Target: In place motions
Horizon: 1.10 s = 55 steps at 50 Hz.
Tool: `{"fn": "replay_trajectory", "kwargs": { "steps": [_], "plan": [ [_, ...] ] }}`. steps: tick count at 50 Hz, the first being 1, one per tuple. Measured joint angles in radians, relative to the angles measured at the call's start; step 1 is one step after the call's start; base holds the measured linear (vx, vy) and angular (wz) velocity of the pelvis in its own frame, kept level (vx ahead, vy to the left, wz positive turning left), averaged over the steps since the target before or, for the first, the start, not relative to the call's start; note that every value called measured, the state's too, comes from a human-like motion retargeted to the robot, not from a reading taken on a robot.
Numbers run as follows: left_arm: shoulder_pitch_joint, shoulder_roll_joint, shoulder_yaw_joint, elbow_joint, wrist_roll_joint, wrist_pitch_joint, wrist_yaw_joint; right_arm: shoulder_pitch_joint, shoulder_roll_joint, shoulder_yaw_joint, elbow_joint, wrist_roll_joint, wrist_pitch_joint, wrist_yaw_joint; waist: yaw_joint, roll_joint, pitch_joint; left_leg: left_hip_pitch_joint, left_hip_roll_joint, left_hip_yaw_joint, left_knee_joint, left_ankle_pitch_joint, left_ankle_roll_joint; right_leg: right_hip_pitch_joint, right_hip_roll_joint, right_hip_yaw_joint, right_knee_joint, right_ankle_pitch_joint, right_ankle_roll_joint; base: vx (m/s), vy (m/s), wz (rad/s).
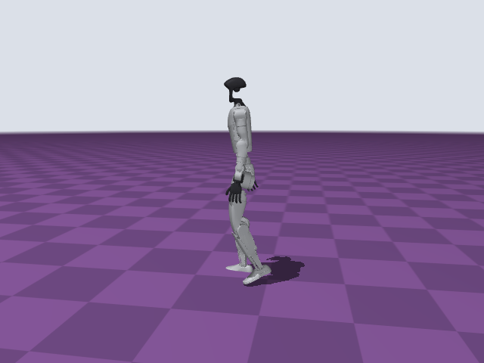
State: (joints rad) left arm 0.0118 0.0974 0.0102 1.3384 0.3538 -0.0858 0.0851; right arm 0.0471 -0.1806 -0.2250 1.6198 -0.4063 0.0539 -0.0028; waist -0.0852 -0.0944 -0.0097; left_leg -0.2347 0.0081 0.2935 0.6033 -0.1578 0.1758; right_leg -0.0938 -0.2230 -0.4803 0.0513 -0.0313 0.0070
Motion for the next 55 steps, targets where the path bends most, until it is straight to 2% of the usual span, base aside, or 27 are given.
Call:
{"fn": "replay_trajectory", "kwargs": {
  "steps": [2, 5, 6, 7, 8, 9, 10, 12, 15, 20, 23, 26, 30, 32, 33, 35, 37, 40, 42, 45, 47, 48, 50, 55],
  "plan": [
    [-0.011, -0.001, -0.033, -0.035, 0.012, -0.009, -0.039, -0.005, -0.008, -0.014, -0.009, 0.022, -0.001, 0.020, 0.013, 0.030, 0.007, 0.010, -0.044, -0.063, -0.140, -0.010, -0.017, 0.001, 0.028, 0.025, -0.001, 0.004, -0.005, 0.14, 0.10, -1.09],
    [-0.019, 0.004, -0.078, -0.066, 0.066, -0.025, -0.053, -0.008, -0.014, -0.030, -0.020, 0.041, 0.007, 0.044, 0.048, 0.095, 0.015, 0.069, -0.066, -0.071, -0.407, -0.001, -0.042, 0.018, 0.101, 0.062, 0.001, 0.005, -0.009, 0.20, 0.06, -1.24],
    [-0.017, 0.010, -0.090, -0.067, 0.082, -0.030, -0.052, -0.012, -0.012, -0.030, -0.018, 0.047, 0.008, 0.041, 0.060, 0.094, 0.019, 0.085, -0.070, -0.071, -0.446, 0.093, 0.035, 0.030, 0.122, 0.095, 0.000, 0.001, -0.015, 0.24, -0.08, -1.00],
    [-0.013, 0.014, -0.102, -0.068, 0.098, -0.034, -0.053, -0.014, -0.012, -0.031, -0.016, 0.051, 0.010, 0.037, 0.048, 0.102, 0.014, 0.102, -0.069, -0.065, -0.473, 0.131, 0.072, 0.036, 0.134, 0.107, 0.002, -0.001, -0.012, 0.23, 0.10, 0.21],
    [-0.004, 0.012, -0.116, -0.068, 0.113, -0.039, -0.057, -0.014, -0.018, -0.032, -0.012, 0.053, 0.010, 0.032, -0.012, 0.127, -0.009, 0.122, -0.056, -0.044, -0.478, 0.054, 0.029, 0.031, 0.125, 0.077, 0.009, -0.001, 0.012, 0.20, 0.31, 0.61],
    [0.002, 0.014, -0.115, -0.065, 0.128, -0.044, -0.063, -0.022, -0.018, -0.023, -0.009, 0.057, 0.013, 0.030, -0.030, 0.136, -0.020, 0.114, -0.060, -0.052, -0.473, 0.043, 0.011, 0.022, 0.125, 0.089, 0.013, 0.003, 0.024, 0.17, 0.37, 0.15],
    [0.006, 0.018, -0.107, -0.061, 0.144, -0.049, -0.071, -0.034, -0.016, -0.008, -0.005, 0.060, 0.016, 0.030, -0.027, 0.136, -0.023, 0.093, -0.072, -0.074, -0.463, 0.065, 0.005, 0.012, 0.130, 0.122, 0.017, 0.009, 0.028, 0.07, 0.18, -0.44],
    [-0.002, 0.031, -0.098, -0.045, 0.170, -0.046, -0.066, -0.062, -0.001, 0.004, -0.006, 0.081, 0.019, 0.027, -0.077, 0.140, -0.015, 0.109, -0.041, -0.028, -0.459, 0.039, -0.007, 0.011, 0.119, 0.111, 0.033, 0.010, 0.049, -0.05, 0.09, -0.06],
    [0.002, 0.047, -0.092, -0.016, 0.191, -0.028, -0.054, -0.073, 0.006, 0.034, -0.012, 0.112, -0.004, 0.045, -0.052, 0.136, -0.002, 0.122, -0.047, -0.014, -0.456, 0.030, 0.003, 0.018, 0.125, 0.135, 0.055, 0.022, 0.061, 0.09, 0.11, -0.54],
    [0.013, 0.046, -0.036, 0.073, 0.197, 0.022, -0.030, -0.065, 0.012, 0.086, -0.037, -0.022, -0.009, 0.037, -0.020, 0.126, -0.026, 0.095, -0.026, -0.022, -0.421, 0.021, -0.019, 0.000, 0.137, 0.177, 0.116, 0.027, 0.121, 0.09, 0.03, 0.16],
    [-0.002, 0.064, -0.016, 0.123, 0.165, 0.043, -0.039, -0.067, 0.014, 0.118, -0.033, -0.070, -0.020, 0.010, -0.060, 0.120, -0.018, 0.077, -0.029, -0.095, -0.408, 0.034, -0.030, 0.010, 0.146, 0.194, 0.136, 0.043, 0.123, -0.04, -0.07, 1.65],
    [-0.015, 0.081, -0.017, 0.139, 0.165, 0.067, -0.042, -0.056, 0.011, 0.121, -0.026, -0.078, -0.026, 0.015, -0.072, 0.108, -0.008, 0.065, -0.048, -0.188, -0.402, 0.051, -0.036, 0.016, 0.173, 0.352, 0.147, 0.058, 0.142, -0.02, -0.09, 2.03],
    [-0.015, 0.091, -0.033, 0.117, 0.164, 0.058, -0.039, -0.035, 0.006, 0.108, -0.020, -0.049, -0.017, 0.021, -0.081, 0.097, 0.000, 0.031, -0.083, -0.335, -0.397, 0.089, -0.052, 0.028, 0.198, 0.605, 0.136, 0.063, 0.209, -0.07, -0.09, 2.40],
    [-0.023, 0.096, -0.044, 0.103, 0.158, 0.051, -0.056, -0.033, -0.001, 0.113, -0.019, -0.022, -0.021, 0.028, -0.081, 0.100, 0.010, 0.008, -0.100, -0.407, -0.394, 0.104, -0.069, 0.042, 0.206, 0.640, 0.118, 0.047, 0.235, -0.17, -0.06, 2.51],
    [-0.031, 0.100, -0.047, 0.097, 0.156, 0.048, -0.062, -0.037, -0.004, 0.118, -0.018, -0.017, -0.025, 0.030, -0.081, 0.101, 0.018, -0.006, -0.109, -0.439, -0.392, 0.111, -0.080, 0.050, 0.208, 0.610, 0.108, 0.034, 0.227, -0.25, -0.04, 2.46],
    [-0.050, 0.106, -0.051, 0.082, 0.155, 0.045, -0.066, -0.046, -0.009, 0.126, -0.016, -0.026, -0.026, 0.030, -0.052, 0.091, 0.038, -0.029, -0.130, -0.469, -0.394, 0.120, -0.098, 0.074, 0.167, 0.392, 0.076, 0.018, 0.164, -0.32, -0.02, 2.19],
    [-0.067, 0.107, -0.058, 0.062, 0.154, 0.046, -0.063, -0.057, -0.012, 0.133, -0.010, -0.042, -0.022, 0.029, -0.003, 0.069, 0.062, -0.038, -0.154, -0.470, -0.420, 0.110, -0.106, 0.105, 0.161, 0.292, 0.047, -0.001, 0.138, -0.36, 0.01, 2.12],
    [-0.088, 0.088, -0.064, 0.042, 0.147, 0.042, -0.044, -0.074, -0.018, 0.136, -0.004, -0.059, -0.015, 0.029, 0.066, 0.063, 0.090, -0.056, -0.104, -0.310, -0.471, 0.018, -0.133, 0.137, 0.137, 0.133, 0.014, -0.012, 0.133, -0.41, 0.03, 2.66],
    [-0.089, 0.072, -0.069, 0.038, 0.122, 0.032, -0.042, -0.073, -0.022, 0.132, -0.009, -0.075, -0.011, 0.015, 0.075, 0.062, 0.085, -0.068, -0.053, -0.116, -0.504, -0.014, -0.185, 0.153, 0.149, 0.028, -0.009, -0.033, 0.132, -0.38, 0.11, 3.51],
    [-0.091, 0.059, -0.075, 0.037, 0.083, 0.038, -0.080, -0.056, -0.022, 0.125, -0.022, -0.094, -0.011, -0.012, 0.065, 0.061, 0.067, -0.059, 0.025, 0.249, -0.535, 0.040, -0.284, 0.177, 0.161, -0.155, -0.030, -0.055, 0.160, -0.33, 0.14, 4.01],
    [-0.095, 0.040, -0.059, 0.035, 0.065, 0.050, -0.098, -0.038, -0.020, 0.112, -0.022, -0.100, -0.012, -0.023, 0.068, 0.046, 0.051, -0.015, 0.065, 0.544, -0.519, 0.114, -0.317, 0.187, 0.156, -0.265, -0.032, -0.065, 0.198, -0.35, 0.18, 4.10],
    [-0.097, 0.029, -0.047, 0.033, 0.049, 0.052, -0.101, -0.029, -0.018, 0.103, -0.017, -0.104, -0.013, -0.027, 0.076, 0.032, 0.041, 0.016, 0.076, 0.671, -0.510, 0.146, -0.311, 0.190, 0.148, -0.316, -0.029, -0.066, 0.222, -0.30, 0.13, 3.94],
    [-0.105, 0.006, -0.019, 0.028, 0.006, 0.049, -0.109, -0.020, -0.009, 0.081, 0.001, -0.116, -0.015, -0.034, 0.099, -0.003, 0.021, 0.038, 0.080, 0.769, -0.483, 0.192, -0.260, 0.181, 0.145, -0.394, -0.028, -0.051, 0.255, -0.33, 0.10, 3.64],
    [-0.131, -0.006, 0.023, 0.020, -0.088, 0.056, -0.140, -0.018, 0.021, 0.056, 0.074, -0.129, 0.017, -0.034, 0.136, -0.096, -0.061, -0.035, 0.127, 0.760, -0.335, 0.226, -0.140, 0.084, 0.163, -0.607, -0.020, 0.049, 0.255, -0.24, -0.06, 3.12]
  ]
}}
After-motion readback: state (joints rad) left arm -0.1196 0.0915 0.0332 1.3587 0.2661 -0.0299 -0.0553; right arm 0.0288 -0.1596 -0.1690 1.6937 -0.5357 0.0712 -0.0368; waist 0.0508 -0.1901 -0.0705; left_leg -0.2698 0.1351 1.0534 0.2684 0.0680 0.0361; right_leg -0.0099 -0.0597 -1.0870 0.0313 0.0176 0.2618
